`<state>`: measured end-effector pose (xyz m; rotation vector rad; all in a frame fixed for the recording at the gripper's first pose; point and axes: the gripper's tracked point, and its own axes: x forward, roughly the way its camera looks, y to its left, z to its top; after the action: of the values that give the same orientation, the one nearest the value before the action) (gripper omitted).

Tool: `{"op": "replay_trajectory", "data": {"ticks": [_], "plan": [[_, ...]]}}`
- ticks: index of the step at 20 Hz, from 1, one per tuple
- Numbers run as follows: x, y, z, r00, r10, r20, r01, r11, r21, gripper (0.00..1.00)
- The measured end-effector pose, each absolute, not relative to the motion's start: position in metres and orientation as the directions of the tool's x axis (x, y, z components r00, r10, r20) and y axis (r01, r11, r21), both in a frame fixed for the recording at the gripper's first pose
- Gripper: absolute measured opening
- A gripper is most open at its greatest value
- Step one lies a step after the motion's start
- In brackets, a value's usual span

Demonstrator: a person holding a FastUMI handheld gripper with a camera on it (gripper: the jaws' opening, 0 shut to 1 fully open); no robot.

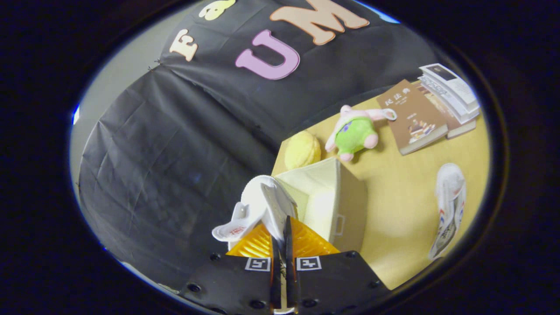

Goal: Open the storage box then place both shoes into the box .Put the left shoe in first, then the right shoe, with the right side of both shoes facing outward in a uniform manner.

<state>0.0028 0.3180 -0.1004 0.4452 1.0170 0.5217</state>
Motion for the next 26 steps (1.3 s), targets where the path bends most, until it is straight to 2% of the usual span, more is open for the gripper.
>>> {"op": "replay_trajectory", "data": {"ticks": [8,15,26], "plan": [[0.018,0.349,-0.186,0.339,0.446,-0.828,-0.065,0.889,0.452,0.08],[0.02,0.327,-0.214,0.343,0.32,-0.883,0.022,0.937,0.349,0.08],[0.009,0.339,-0.268,0.259,0.254,-0.932,0.194,0.931,0.308,0.08]]}}
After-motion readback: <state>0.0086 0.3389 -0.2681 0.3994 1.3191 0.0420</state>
